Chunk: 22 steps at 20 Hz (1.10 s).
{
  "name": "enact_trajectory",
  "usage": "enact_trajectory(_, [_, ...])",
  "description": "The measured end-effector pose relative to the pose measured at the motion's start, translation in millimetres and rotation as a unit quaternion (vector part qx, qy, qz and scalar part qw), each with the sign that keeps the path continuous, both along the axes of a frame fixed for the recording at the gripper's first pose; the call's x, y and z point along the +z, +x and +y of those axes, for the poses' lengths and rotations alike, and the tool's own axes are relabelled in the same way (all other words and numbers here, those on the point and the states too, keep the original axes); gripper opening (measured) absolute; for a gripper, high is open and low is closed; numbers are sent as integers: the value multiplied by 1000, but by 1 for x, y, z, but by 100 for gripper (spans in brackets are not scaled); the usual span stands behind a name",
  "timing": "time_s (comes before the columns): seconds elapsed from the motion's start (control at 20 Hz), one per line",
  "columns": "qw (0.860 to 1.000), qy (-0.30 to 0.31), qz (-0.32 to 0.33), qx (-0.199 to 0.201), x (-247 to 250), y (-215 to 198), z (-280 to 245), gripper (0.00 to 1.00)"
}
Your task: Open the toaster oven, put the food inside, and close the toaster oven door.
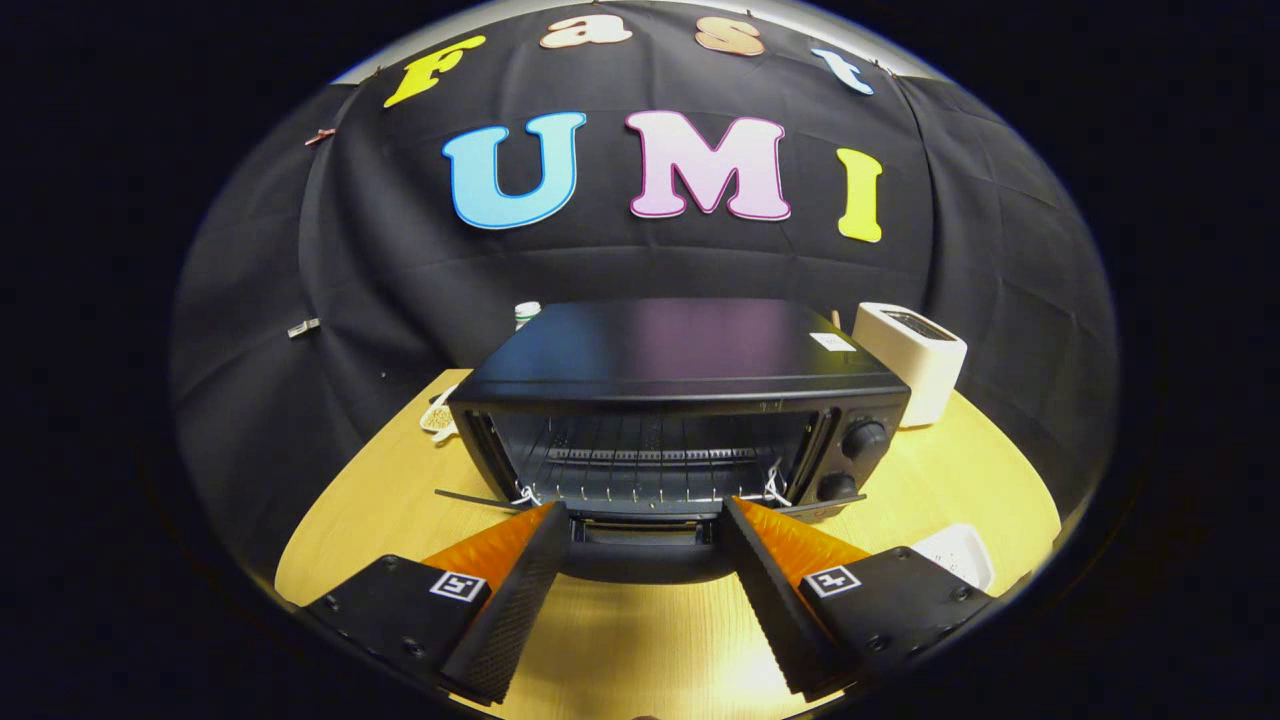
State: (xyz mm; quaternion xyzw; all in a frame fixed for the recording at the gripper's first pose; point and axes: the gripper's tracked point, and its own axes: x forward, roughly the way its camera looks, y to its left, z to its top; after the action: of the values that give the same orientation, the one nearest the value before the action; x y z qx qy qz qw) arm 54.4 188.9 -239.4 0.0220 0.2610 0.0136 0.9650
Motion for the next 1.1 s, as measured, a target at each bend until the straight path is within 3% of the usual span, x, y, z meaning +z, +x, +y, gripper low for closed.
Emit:
enact_trajectory(0.2, [999, -5, 34, 11, -23, -29, 0, 99])
enact_trajectory(0.5, [985, 17, 173, -3, -101, -88, -18, 99])
enact_trajectory(0.9, [987, -20, 136, 84, -67, -106, -39, 98])
enact_trajectory(1.1, [987, -20, 120, 102, -42, -105, -66, 99])
